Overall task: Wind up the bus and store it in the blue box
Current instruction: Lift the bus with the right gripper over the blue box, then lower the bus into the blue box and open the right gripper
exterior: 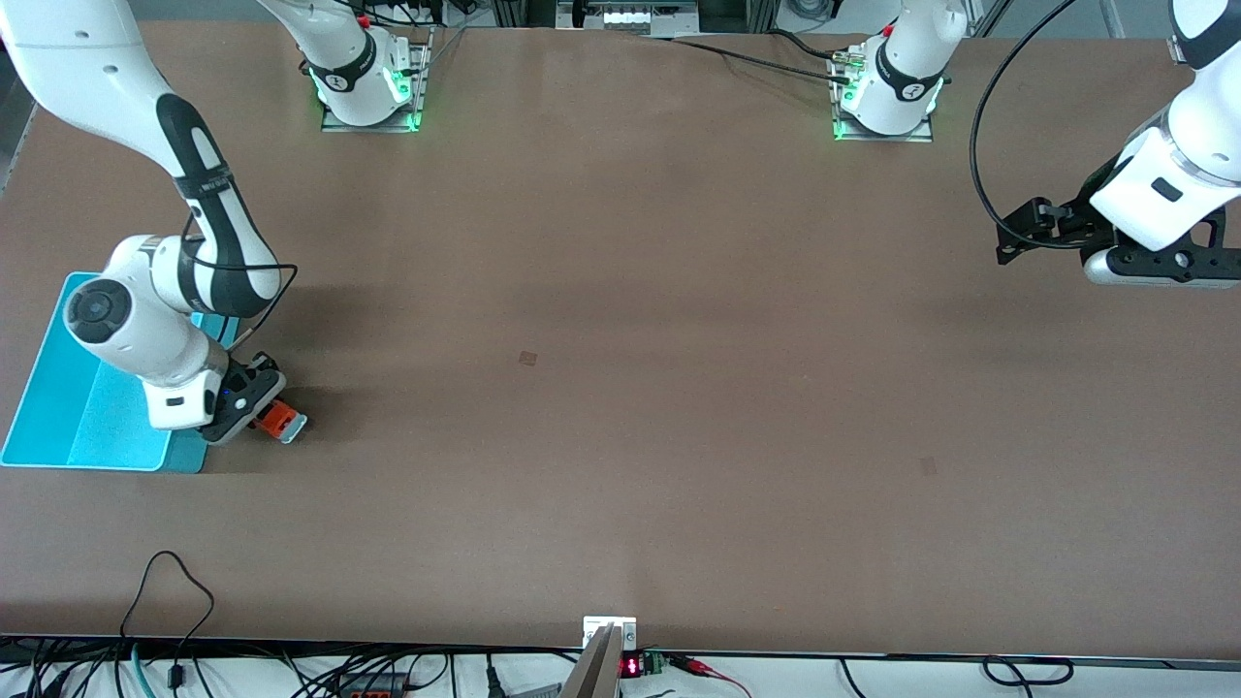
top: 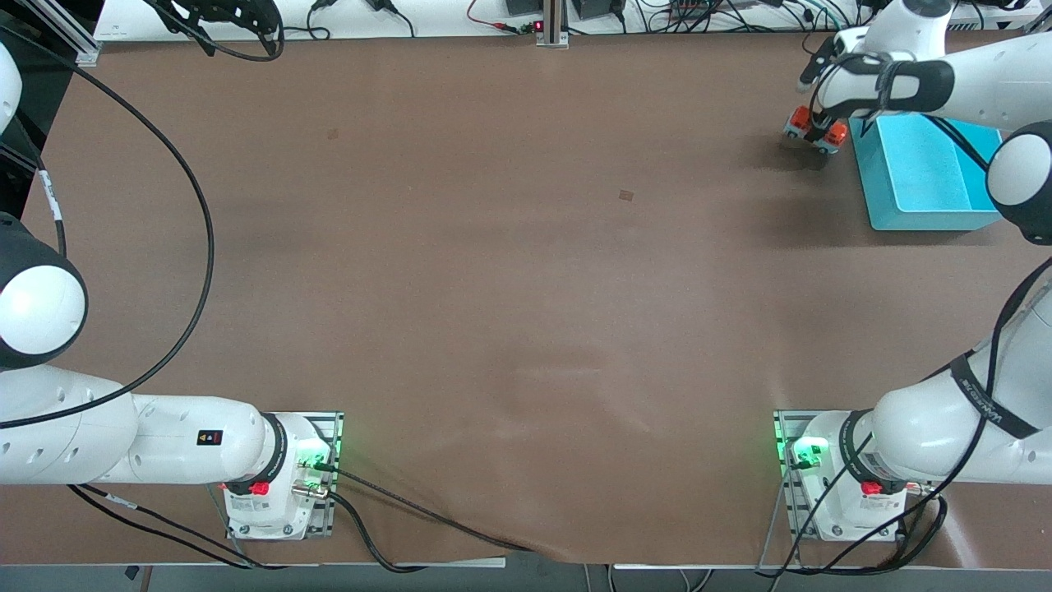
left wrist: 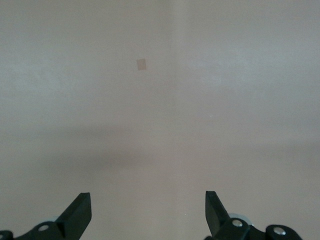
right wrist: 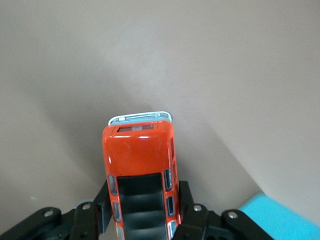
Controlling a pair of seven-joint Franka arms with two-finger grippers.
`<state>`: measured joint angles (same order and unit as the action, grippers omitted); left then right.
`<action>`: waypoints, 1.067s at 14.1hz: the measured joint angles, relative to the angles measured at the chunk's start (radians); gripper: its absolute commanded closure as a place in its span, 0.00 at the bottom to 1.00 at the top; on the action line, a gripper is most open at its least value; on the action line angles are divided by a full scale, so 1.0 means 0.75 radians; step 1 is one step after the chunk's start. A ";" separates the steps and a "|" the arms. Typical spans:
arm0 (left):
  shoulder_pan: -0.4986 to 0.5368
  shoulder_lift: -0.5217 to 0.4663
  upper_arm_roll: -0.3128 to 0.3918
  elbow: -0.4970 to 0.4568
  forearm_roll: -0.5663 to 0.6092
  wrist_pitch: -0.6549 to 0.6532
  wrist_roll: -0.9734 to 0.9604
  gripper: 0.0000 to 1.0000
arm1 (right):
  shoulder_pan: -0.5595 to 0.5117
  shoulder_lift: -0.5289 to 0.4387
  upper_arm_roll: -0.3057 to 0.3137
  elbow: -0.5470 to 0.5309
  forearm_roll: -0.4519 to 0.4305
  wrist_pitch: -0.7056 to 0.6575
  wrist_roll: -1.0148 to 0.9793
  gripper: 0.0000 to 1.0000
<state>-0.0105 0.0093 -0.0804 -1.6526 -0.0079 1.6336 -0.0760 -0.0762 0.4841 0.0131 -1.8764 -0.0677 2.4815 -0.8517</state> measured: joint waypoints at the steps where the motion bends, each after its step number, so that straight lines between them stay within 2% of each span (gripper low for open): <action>1: -0.001 0.000 0.000 0.000 0.000 0.000 0.000 0.00 | -0.004 -0.045 -0.005 0.007 0.016 -0.049 0.062 1.00; 3: -0.001 0.000 0.000 0.000 0.000 0.000 -0.001 0.00 | -0.015 -0.120 -0.046 0.030 0.061 -0.161 0.146 1.00; 4: -0.001 0.000 -0.001 0.000 0.000 0.000 -0.001 0.00 | -0.017 -0.146 -0.093 0.049 0.101 -0.228 0.175 1.00; 8: -0.001 0.000 -0.003 0.000 0.000 0.000 -0.001 0.00 | -0.029 -0.184 -0.341 0.079 0.184 -0.330 0.198 1.00; 10: -0.002 0.000 -0.003 0.000 0.000 0.000 -0.001 0.00 | -0.039 -0.168 -0.430 0.075 0.192 -0.336 0.263 1.00; 12: -0.002 0.000 -0.004 0.000 0.000 0.000 -0.001 0.00 | -0.042 -0.140 -0.464 0.072 0.203 -0.337 0.388 1.00; 15: -0.002 0.000 -0.005 0.000 0.000 0.000 -0.001 0.00 | -0.034 -0.066 -0.460 0.070 0.288 -0.336 0.563 1.00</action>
<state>-0.0120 0.0093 -0.0839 -1.6526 -0.0078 1.6336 -0.0766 -0.1017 0.4349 -0.3317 -1.8237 0.1484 2.2295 -0.4292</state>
